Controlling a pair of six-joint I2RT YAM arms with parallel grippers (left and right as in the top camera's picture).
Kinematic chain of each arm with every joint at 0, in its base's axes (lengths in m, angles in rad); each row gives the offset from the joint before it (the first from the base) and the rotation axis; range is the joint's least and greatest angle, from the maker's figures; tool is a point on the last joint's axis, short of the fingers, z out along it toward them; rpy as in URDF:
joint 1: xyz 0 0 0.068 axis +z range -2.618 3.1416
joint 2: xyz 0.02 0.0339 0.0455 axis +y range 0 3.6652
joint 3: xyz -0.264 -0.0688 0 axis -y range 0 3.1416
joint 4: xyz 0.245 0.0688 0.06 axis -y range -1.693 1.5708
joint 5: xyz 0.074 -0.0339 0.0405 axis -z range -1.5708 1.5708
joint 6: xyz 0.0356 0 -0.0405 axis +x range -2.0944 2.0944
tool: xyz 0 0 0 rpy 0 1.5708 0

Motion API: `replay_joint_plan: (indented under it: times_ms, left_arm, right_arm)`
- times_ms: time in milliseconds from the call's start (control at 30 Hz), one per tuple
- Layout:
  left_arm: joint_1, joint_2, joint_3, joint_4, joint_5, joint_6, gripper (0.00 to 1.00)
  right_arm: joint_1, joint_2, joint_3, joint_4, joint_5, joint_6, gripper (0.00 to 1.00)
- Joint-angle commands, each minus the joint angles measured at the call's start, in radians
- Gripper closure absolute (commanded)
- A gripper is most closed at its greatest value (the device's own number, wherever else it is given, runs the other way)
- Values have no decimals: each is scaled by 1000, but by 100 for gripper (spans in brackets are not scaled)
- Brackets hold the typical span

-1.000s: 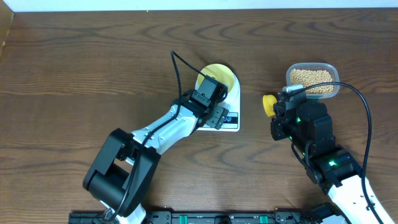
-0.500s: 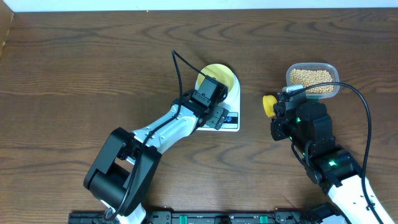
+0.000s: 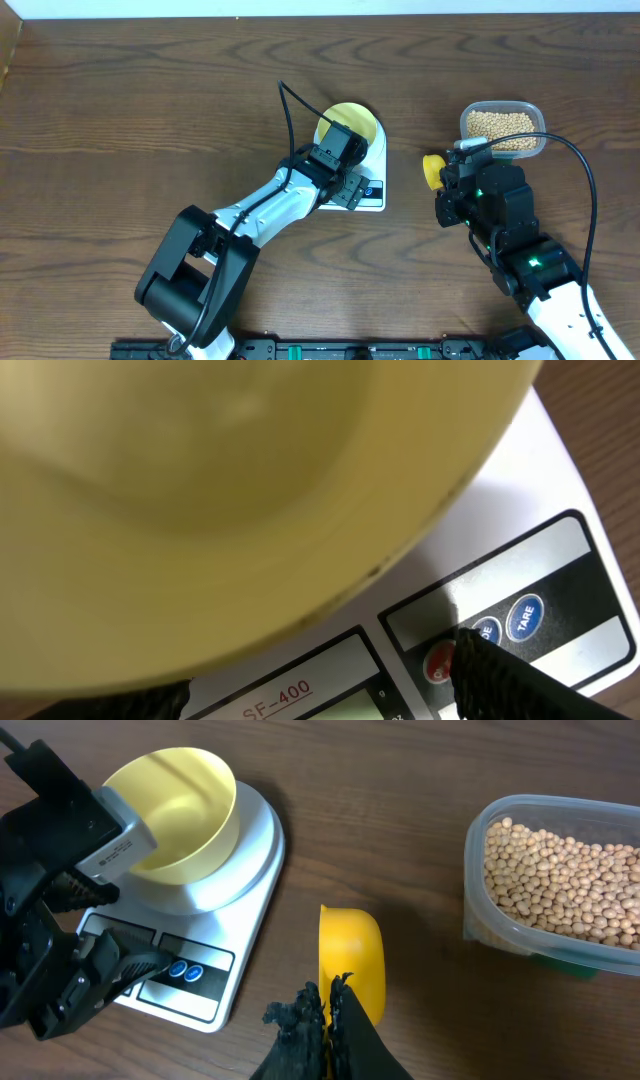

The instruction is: Scoop item into bowl and weigh 50g on scale

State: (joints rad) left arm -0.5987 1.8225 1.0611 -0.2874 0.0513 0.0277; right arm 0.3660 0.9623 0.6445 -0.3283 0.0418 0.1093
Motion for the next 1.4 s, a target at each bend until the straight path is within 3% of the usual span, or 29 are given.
replay_joint_plan:
  times_ms: [0, 1367]
  left_arm:
    - [-3, 35, -12, -28, 0, -2, 16]
    - [-3, 53, -27, -43, 0, -2, 16]
  right_arm:
    - [-7, 5, 15, -2, 12, -14, 99]
    - [-7, 5, 15, -2, 12, -14, 99]
